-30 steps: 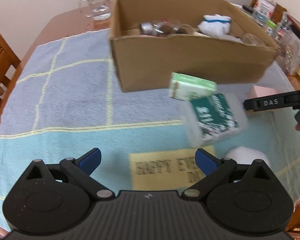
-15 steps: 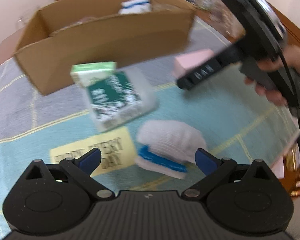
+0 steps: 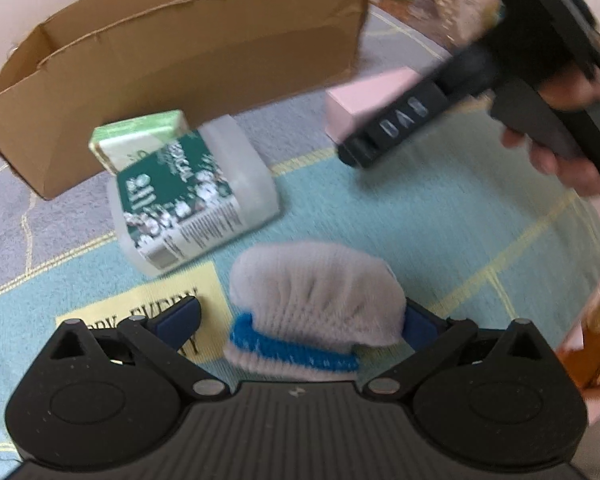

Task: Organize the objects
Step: 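Lift the white sock and pink box and carry both over the cardboard box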

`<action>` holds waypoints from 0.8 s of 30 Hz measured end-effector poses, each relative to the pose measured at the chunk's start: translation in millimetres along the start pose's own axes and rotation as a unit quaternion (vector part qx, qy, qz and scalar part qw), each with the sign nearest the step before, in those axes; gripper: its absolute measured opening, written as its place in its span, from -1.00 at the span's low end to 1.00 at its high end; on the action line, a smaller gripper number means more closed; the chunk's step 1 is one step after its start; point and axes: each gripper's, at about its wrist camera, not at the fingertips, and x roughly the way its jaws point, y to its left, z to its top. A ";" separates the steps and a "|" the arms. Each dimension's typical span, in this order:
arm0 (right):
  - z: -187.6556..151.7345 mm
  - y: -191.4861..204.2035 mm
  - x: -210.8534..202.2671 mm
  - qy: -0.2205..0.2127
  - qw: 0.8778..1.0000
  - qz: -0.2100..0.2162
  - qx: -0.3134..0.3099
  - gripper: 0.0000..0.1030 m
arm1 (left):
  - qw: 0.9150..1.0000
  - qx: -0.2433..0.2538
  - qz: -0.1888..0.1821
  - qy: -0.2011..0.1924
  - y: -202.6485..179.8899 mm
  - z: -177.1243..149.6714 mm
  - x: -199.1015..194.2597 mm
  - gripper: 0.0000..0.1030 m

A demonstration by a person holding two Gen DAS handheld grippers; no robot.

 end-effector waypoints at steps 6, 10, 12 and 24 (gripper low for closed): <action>-0.4 0.5 0.7 -0.001 1.000 0.000 -0.001 1.00 | 1.000 -0.027 0.014 -0.006 2.1 4.4 1.1 0.99; -0.3 0.1 0.4 -0.001 1.000 0.000 -0.001 1.00 | 1.000 -0.028 0.013 -0.004 3.7 -2.7 -4.6 0.94; -0.1 0.2 0.4 -0.003 1.000 0.000 0.000 1.00 | 0.999 -0.029 0.011 -0.008 3.6 -3.8 -6.6 0.89; 1.2 4.9 -0.5 0.007 0.999 -0.005 0.031 1.00 | 0.999 -0.030 0.003 -0.021 5.2 3.0 -14.1 0.46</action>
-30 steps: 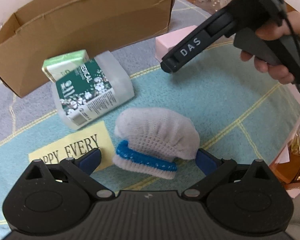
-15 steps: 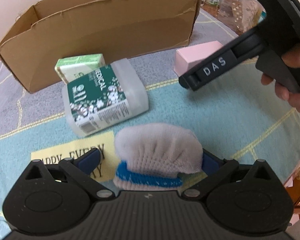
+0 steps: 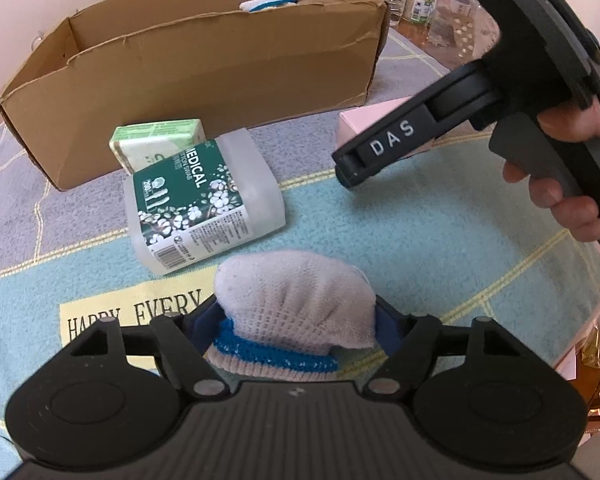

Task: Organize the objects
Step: 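Lift the white sock and pink box and carry both over the cardboard box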

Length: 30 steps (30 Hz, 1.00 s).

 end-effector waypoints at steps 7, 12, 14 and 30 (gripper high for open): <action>1.7 4.3 -7.1 -0.012 0.999 0.008 0.032 0.93 | 1.000 -0.006 0.009 0.004 15.5 -0.6 -5.6 0.45; 4.4 5.4 -10.5 -0.012 0.999 0.002 0.047 0.69 | 1.000 -0.012 0.005 0.006 28.2 1.5 -12.1 0.44; 4.1 6.9 -13.5 -0.015 0.999 0.002 0.046 0.69 | 1.000 -0.013 0.005 0.012 29.3 7.4 -12.2 0.44; 14.2 28.5 -77.7 -0.016 0.999 0.032 -0.007 0.69 | 1.000 0.001 -0.024 0.007 75.3 30.3 -76.0 0.44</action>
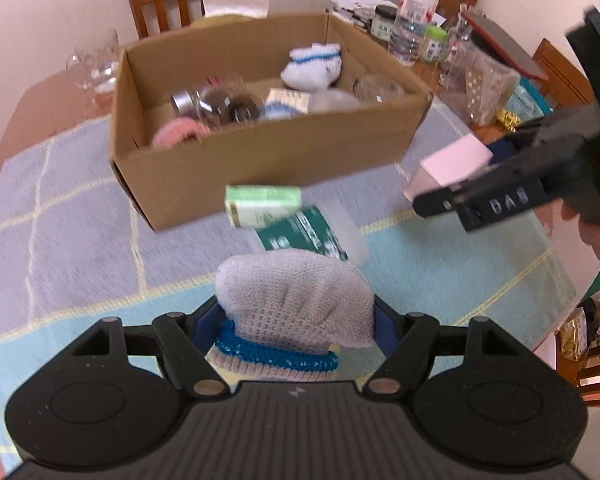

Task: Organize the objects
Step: 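Lift the white sock and pink box and carry both over the cardboard box, then open the left tool to drop the sock while the right tool drops the pink box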

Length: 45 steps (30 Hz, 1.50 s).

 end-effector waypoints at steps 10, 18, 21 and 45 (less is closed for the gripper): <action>23.1 3.1 -45.1 -0.036 0.999 0.006 -0.013 0.69 | 0.999 0.011 -0.003 -0.030 6.9 43.6 -29.5 0.44; 67.0 -13.3 -50.8 -0.074 0.995 0.027 -0.059 0.69 | 0.998 -0.030 0.029 -0.038 12.7 87.0 -23.8 0.44; 85.7 -23.9 -48.1 -0.083 0.994 0.036 -0.060 0.69 | 0.998 -0.035 0.042 -0.040 13.1 103.1 -20.0 0.44; 156.9 -61.1 -5.4 -0.102 0.989 0.069 -0.084 1.00 | 0.987 -0.103 0.124 -0.018 63.2 217.1 56.9 0.45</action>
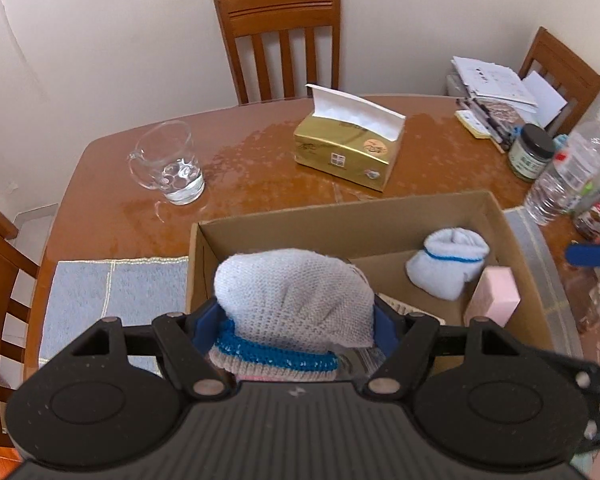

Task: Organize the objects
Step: 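Open the left tool to drop the sock while the right tool drops the pink box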

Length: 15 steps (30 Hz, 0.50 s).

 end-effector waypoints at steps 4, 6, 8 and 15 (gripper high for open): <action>-2.3 -5.4 2.9 0.007 1.000 -0.006 -0.006 1.00 | 1.000 -0.003 0.014 -0.002 1.6 10.3 11.5 0.64; -3.5 -10.4 3.8 0.010 1.000 -0.006 -0.002 1.00 | 1.000 -0.004 0.027 -0.009 1.7 14.1 14.3 0.80; -4.3 -14.8 4.4 0.010 1.000 -0.004 0.002 1.00 | 0.999 -0.005 0.037 -0.014 1.9 16.3 15.4 0.83; -4.2 -19.9 2.0 0.006 1.000 -0.005 0.009 1.00 | 0.999 -0.014 0.038 -0.012 5.8 12.9 11.2 0.83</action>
